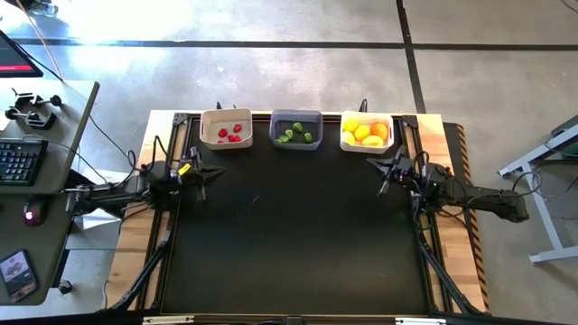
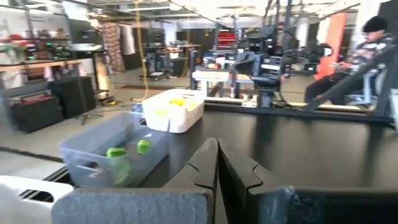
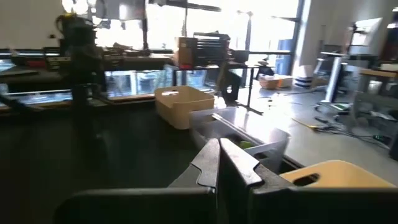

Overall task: Sort produce into baskets
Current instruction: Return to Home Position

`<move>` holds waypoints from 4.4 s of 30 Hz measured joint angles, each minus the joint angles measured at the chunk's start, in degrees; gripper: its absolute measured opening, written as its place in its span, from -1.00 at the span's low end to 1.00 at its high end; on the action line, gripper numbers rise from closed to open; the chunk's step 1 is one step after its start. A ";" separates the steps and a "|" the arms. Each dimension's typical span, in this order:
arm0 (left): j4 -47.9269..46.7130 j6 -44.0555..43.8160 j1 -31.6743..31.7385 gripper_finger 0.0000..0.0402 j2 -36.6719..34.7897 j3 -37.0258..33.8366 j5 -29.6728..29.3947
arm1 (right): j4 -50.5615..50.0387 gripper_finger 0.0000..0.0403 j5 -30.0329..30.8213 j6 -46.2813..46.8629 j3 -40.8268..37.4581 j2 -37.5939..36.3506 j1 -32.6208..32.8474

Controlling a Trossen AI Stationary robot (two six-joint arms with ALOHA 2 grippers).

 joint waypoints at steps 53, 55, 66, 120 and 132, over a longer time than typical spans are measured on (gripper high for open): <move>0.02 -5.45 1.99 -1.00 3.41 -0.02 0.19 | 0.15 -1.00 0.84 -1.70 0.00 0.20 -3.14; 0.02 -5.45 1.99 -1.00 3.43 -0.02 0.19 | 0.15 -1.00 0.86 -1.70 0.00 0.20 -3.15; 0.02 -5.45 1.99 -1.00 3.43 -0.02 0.19 | 0.15 -1.00 0.87 -1.68 0.00 0.20 -3.15; 0.02 -5.45 1.99 -1.00 3.41 -0.02 0.19 | 0.15 -1.00 0.91 -1.70 0.00 0.18 -3.15; 0.02 -5.45 1.99 -1.00 3.43 -0.02 0.18 | 0.17 -1.00 0.91 -1.70 0.00 0.18 -3.13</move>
